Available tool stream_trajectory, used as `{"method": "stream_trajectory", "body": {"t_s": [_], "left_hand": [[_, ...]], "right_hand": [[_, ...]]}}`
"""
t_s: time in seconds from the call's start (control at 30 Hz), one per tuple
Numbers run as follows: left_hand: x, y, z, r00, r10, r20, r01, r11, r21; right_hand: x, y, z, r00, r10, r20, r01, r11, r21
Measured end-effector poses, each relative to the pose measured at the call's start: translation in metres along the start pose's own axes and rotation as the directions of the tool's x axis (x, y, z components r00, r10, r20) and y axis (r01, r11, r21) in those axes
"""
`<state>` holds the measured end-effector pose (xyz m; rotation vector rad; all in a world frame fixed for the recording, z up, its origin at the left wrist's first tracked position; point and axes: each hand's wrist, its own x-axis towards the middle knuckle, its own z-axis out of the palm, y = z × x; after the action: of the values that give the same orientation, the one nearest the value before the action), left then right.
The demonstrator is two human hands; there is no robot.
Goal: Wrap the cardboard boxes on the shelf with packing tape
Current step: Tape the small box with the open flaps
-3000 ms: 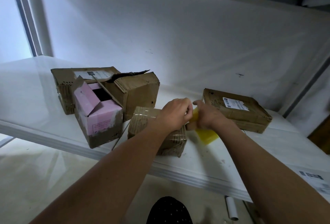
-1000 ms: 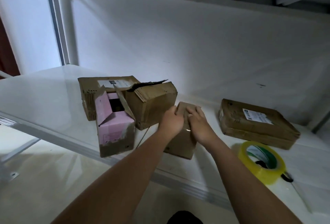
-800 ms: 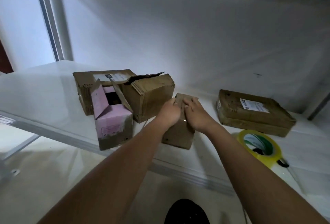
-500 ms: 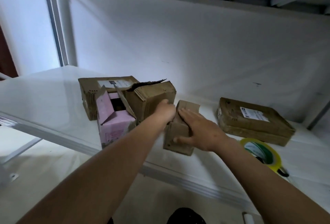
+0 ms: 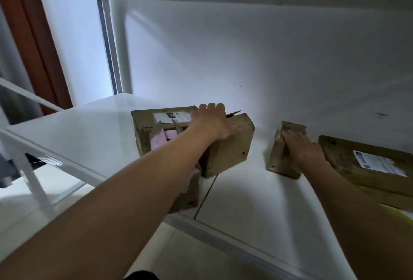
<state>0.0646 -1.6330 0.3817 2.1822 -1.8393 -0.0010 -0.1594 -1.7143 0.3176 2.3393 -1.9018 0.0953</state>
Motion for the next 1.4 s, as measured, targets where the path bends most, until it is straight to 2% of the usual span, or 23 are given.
{"method": "stream_trajectory", "body": {"t_s": [0.07, 0.13, 0.27, 0.33, 0.4, 0.47, 0.57, 0.63, 0.7, 0.77, 0.83, 0.9, 0.97, 1.03, 1.07, 1.1, 1.13, 1.17, 1.23, 1.27, 1.33, 1.4], "left_hand": [[0.006, -0.002, 0.008, 0.989, -0.031, 0.145, 0.013, 0.992, 0.126], [0.01, -0.004, 0.017, 0.964, -0.065, 0.258, 0.02, 0.985, 0.173], [0.012, -0.001, 0.032, 0.93, -0.095, 0.356, 0.023, 0.979, 0.2], [0.009, -0.001, 0.034, 0.936, -0.09, 0.339, 0.002, 0.968, 0.251], [0.005, -0.002, 0.034, 0.947, -0.068, 0.314, -0.027, 0.957, 0.288], [0.001, -0.001, 0.034, 0.968, -0.039, 0.248, -0.058, 0.927, 0.372], [-0.002, 0.002, 0.04, 0.994, 0.036, 0.106, -0.08, 0.891, 0.446], [-0.004, 0.004, 0.042, 0.998, 0.05, 0.044, -0.064, 0.901, 0.429], [-0.007, 0.006, 0.043, 0.999, 0.033, -0.009, -0.025, 0.899, 0.437], [-0.01, 0.009, 0.045, 0.999, 0.022, -0.04, -0.001, 0.888, 0.46], [-0.013, 0.013, 0.043, 0.998, 0.003, -0.056, 0.023, 0.891, 0.453], [-0.015, 0.016, 0.038, 0.999, 0.002, -0.049, 0.018, 0.92, 0.391], [-0.013, 0.02, 0.03, 0.998, -0.022, -0.059, 0.037, 0.962, 0.271], [-0.01, 0.026, 0.019, 0.996, -0.088, -0.011, 0.089, 0.992, 0.086], [-0.007, 0.026, 0.015, 0.993, -0.108, 0.043, 0.11, 0.993, -0.049], [-0.006, 0.025, 0.014, 0.983, -0.129, 0.13, 0.158, 0.955, -0.252], [-0.011, 0.022, 0.012, 0.961, -0.13, 0.245, 0.23, 0.868, -0.44], [-0.019, 0.02, 0.01, 0.934, -0.093, 0.346, 0.28, 0.792, -0.542], [-0.032, 0.016, 0.011, 0.881, -0.03, 0.473, 0.299, 0.809, -0.506], [-0.033, 0.014, 0.014, 0.883, -0.044, 0.468, 0.296, 0.826, -0.48], [-0.032, 0.018, 0.012, 0.925, -0.063, 0.374, 0.26, 0.823, -0.505], [-0.027, 0.028, 0.008, 0.944, -0.028, 0.33, 0.219, 0.8, -0.559]], "right_hand": [[0.006, 0.001, 0.004, 1.0, 0.022, -0.02, -0.022, 1.0, 0.0], [0.009, 0.004, 0.009, 1.0, 0.023, -0.016, -0.024, 0.999, -0.031], [0.008, 0.003, 0.01, 0.999, 0.045, 0.011, -0.045, 0.998, -0.039], [0.006, 0.001, 0.006, 0.998, 0.031, 0.058, -0.032, 0.999, 0.011], [0.0, 0.005, -0.001, 0.995, 0.028, 0.095, -0.046, 0.979, 0.199], [-0.01, 0.017, -0.009, 0.997, 0.071, 0.001, -0.066, 0.928, 0.366], [-0.031, 0.044, -0.021, 0.966, 0.146, -0.212, -0.034, 0.889, 0.457], [-0.048, 0.065, -0.03, 0.976, 0.129, -0.177, -0.035, 0.891, 0.452], [-0.069, 0.086, -0.035, 0.996, 0.081, -0.042, -0.058, 0.914, 0.403], [-0.091, 0.101, -0.038, 0.993, 0.042, 0.108, -0.071, 0.956, 0.286], [-0.107, 0.111, -0.04, 0.98, 0.053, 0.192, -0.077, 0.989, 0.122], [-0.12, 0.115, -0.038, 0.962, 0.112, 0.249, -0.121, 0.992, 0.02], [-0.129, 0.111, -0.035, 0.882, 0.225, 0.414, -0.245, 0.97, -0.005], [-0.135, 0.105, -0.027, 0.789, 0.249, 0.562, -0.266, 0.963, -0.053], [-0.136, 0.105, -0.02, 0.778, 0.238, 0.581, -0.25, 0.966, -0.062], [-0.138, 0.104, -0.014, 0.787, 0.221, 0.576, -0.226, 0.972, -0.064], [-0.139, 0.103, -0.009, 0.814, 0.21, 0.541, -0.211, 0.975, -0.061], [-0.14, 0.104, -0.007, 0.84, 0.205, 0.502, -0.206, 0.977, -0.053], [-0.143, 0.108, -0.012, 0.872, 0.205, 0.445, -0.209, 0.977, -0.04], [-0.143, 0.112, -0.018, 0.887, 0.193, 0.419, -0.206, 0.978, -0.015], [-0.143, 0.119, -0.032, 0.93, 0.129, 0.343, -0.173, 0.98, 0.099], [-0.142, 0.125, -0.045, 0.97, 0.085, 0.227, -0.153, 0.942, 0.298]]}}
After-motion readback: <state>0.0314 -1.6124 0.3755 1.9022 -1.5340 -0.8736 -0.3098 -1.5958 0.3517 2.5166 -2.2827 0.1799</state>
